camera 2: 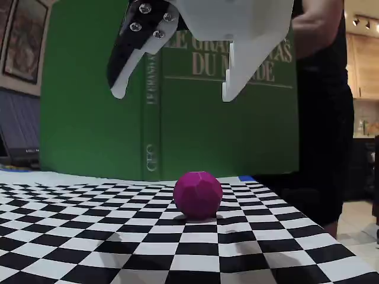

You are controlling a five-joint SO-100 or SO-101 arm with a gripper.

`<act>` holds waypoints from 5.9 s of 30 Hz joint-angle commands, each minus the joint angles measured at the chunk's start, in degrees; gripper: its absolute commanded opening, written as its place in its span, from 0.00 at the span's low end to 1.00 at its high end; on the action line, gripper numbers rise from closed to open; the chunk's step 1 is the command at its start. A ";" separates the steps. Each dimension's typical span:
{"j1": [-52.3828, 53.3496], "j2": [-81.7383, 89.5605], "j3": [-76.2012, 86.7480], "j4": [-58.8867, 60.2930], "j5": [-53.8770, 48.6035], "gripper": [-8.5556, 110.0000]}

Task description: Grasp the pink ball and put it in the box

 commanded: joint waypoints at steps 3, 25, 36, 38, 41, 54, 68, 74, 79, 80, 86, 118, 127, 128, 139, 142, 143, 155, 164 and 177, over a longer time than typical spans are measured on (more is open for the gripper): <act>0.70 -1.32 -3.43 0.35 -0.53 0.35; 1.05 -5.45 -6.24 0.35 -0.62 0.35; 1.14 -8.00 -8.00 0.35 -0.88 0.35; 1.14 -8.70 -8.44 0.35 -0.97 0.35; 1.14 -9.58 -9.05 0.35 -1.14 0.35; 1.85 -16.44 -14.41 0.09 -1.67 0.35; 2.46 -21.53 -18.11 -0.18 -2.11 0.35; 2.55 -23.47 -19.78 -0.18 -2.46 0.35; 2.55 -25.05 -20.92 -0.18 -2.55 0.35; 2.64 -25.40 -21.09 -0.18 -2.55 0.35; 2.55 -27.16 -22.59 -0.18 -2.72 0.35; 1.93 -34.28 -26.46 -1.85 -3.25 0.35; 1.58 -35.51 -26.81 -2.37 -3.25 0.35; 1.58 -35.60 -26.81 -2.37 -3.25 0.35; 1.32 -36.21 -26.81 -2.46 -3.25 0.35; 1.32 -36.30 -26.81 -2.46 -3.25 0.35; 1.32 -36.30 -26.81 -2.46 -3.25 0.35; 1.58 -36.65 -26.81 -3.43 -3.25 0.28; 1.76 -36.83 -26.89 -4.75 -3.25 0.07; 1.85 -33.93 -26.81 -4.66 -3.25 0.07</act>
